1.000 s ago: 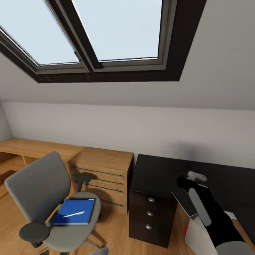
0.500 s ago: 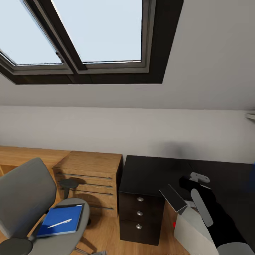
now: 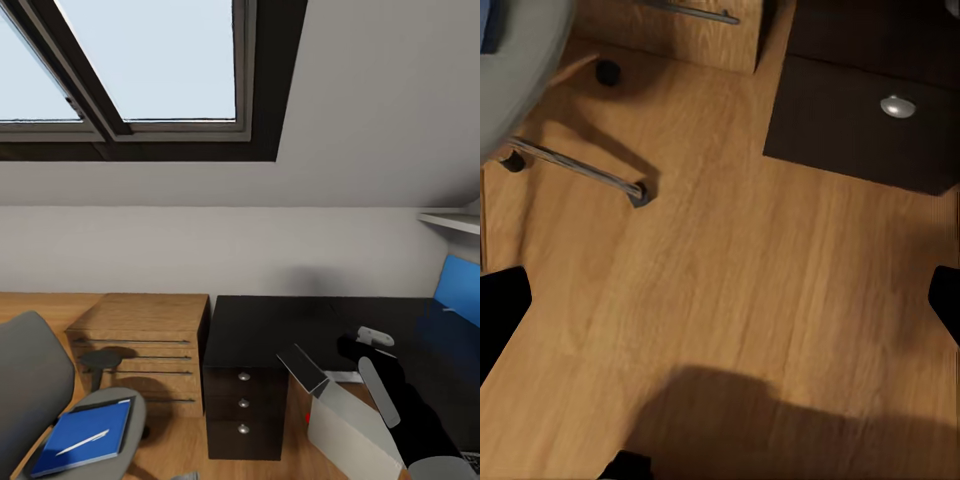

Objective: In the bedroom, organize the workspace by keeping the computer under the desk, ensuring the monitor is on the desk, placing the keyboard on the desk next to the monitor, placing the mouse on the desk next to the keyboard, moving the folder from the swivel chair onto the desk next to the mouse, stacking the notebook on top of the folder with the pen on top of the notebook, and positioning the swivel chair next to the desk.

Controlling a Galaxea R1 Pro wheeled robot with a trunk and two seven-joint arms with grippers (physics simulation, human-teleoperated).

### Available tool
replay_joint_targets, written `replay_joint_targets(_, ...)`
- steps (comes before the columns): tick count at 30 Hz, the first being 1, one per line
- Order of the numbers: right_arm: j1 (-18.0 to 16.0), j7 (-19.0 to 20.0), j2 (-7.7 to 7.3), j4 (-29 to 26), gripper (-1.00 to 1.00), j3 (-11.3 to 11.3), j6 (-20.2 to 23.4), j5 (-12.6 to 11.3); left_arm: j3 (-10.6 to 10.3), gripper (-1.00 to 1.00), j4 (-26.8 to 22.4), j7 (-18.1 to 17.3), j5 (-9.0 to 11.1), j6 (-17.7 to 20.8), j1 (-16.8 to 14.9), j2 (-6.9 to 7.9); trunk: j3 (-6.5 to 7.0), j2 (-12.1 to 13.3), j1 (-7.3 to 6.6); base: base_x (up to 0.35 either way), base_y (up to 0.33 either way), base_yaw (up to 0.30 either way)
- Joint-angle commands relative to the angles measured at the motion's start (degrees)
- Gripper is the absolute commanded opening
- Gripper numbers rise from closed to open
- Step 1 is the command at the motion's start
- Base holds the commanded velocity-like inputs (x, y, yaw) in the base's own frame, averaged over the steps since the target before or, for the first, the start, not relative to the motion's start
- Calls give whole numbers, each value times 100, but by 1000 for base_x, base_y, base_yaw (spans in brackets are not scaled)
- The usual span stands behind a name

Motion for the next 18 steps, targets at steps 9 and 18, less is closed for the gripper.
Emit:
replay_joint_targets(9, 0, -43, 2, 134, -100, 19, -77, 16, -38, 100, -3, 37, 56, -31, -7, 5, 50, -5, 3, 0, 0, -243)
replay_joint_targets(18, -1, -40, 10, 176, -100, 25, -87, 88, -38, 100, -3, 37, 55, -31, -7, 8, 102, -5, 3, 0, 0, -243)
